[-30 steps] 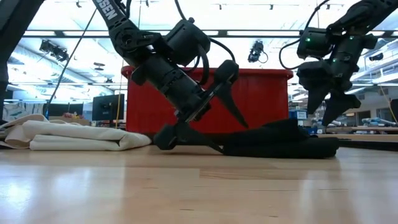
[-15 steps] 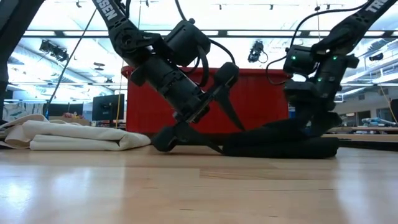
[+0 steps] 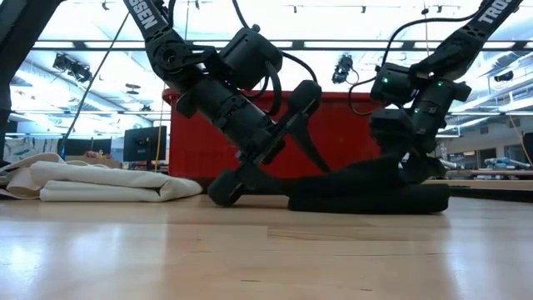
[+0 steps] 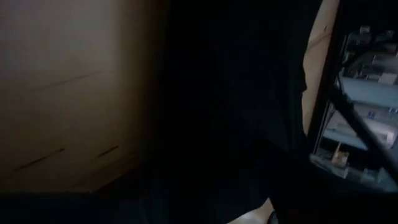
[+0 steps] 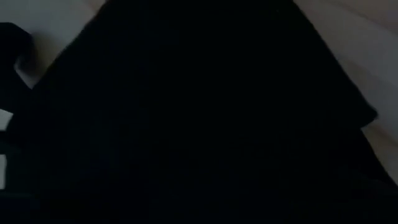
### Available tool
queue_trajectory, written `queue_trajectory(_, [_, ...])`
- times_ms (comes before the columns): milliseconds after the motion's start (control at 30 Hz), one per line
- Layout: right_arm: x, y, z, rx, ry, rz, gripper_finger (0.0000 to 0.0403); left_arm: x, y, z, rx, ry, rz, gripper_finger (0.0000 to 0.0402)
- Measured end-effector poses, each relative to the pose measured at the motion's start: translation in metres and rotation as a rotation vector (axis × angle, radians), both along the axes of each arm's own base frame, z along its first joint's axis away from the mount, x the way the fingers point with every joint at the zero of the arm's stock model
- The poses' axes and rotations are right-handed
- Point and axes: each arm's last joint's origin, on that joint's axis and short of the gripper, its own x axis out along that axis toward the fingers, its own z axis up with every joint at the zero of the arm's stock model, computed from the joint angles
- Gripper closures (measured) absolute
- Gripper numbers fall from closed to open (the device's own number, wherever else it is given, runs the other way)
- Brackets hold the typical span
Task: Fold laundry
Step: Put the black shorts into the red laundry bin
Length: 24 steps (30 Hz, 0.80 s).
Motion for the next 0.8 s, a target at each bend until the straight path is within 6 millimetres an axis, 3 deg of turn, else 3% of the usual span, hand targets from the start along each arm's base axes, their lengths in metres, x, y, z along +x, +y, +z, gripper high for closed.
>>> queue_trajectory(100, [0.002,0.0,0.002,0.001,-0.029,0.006,0.0089,0.0,0.0,0.0,0.012,-0.003,-0.028,0.0221])
queue_trajectory(267, [-0.002,-0.001,0.017,-0.003,-0.07,0.004,0.0089,0.0,-0.001,0.0,0.023,-0.009,-0.066,0.0367])
queue_trajectory(300, [-0.003,-0.002,0.024,-0.007,-0.085,-0.01,0.0089,0.0,-0.001,0.0,0.023,-0.01,-0.066,0.038])
queue_trajectory(400, [-0.013,-0.003,0.041,-0.007,-0.106,-0.076,0.0089,0.0,-0.001,0.0,0.019,-0.013,-0.074,0.0383])
queue_trajectory(533, [-0.035,-0.002,0.047,0.041,-0.028,-0.166,0.0088,0.0,-0.001,0.0,0.012,-0.016,-0.088,0.0385])
queue_trajectory(800, [-0.052,0.002,0.019,0.156,0.0,-0.304,0.0061,0.001,-0.001,0.0,0.021,-0.026,-0.1,0.0388])
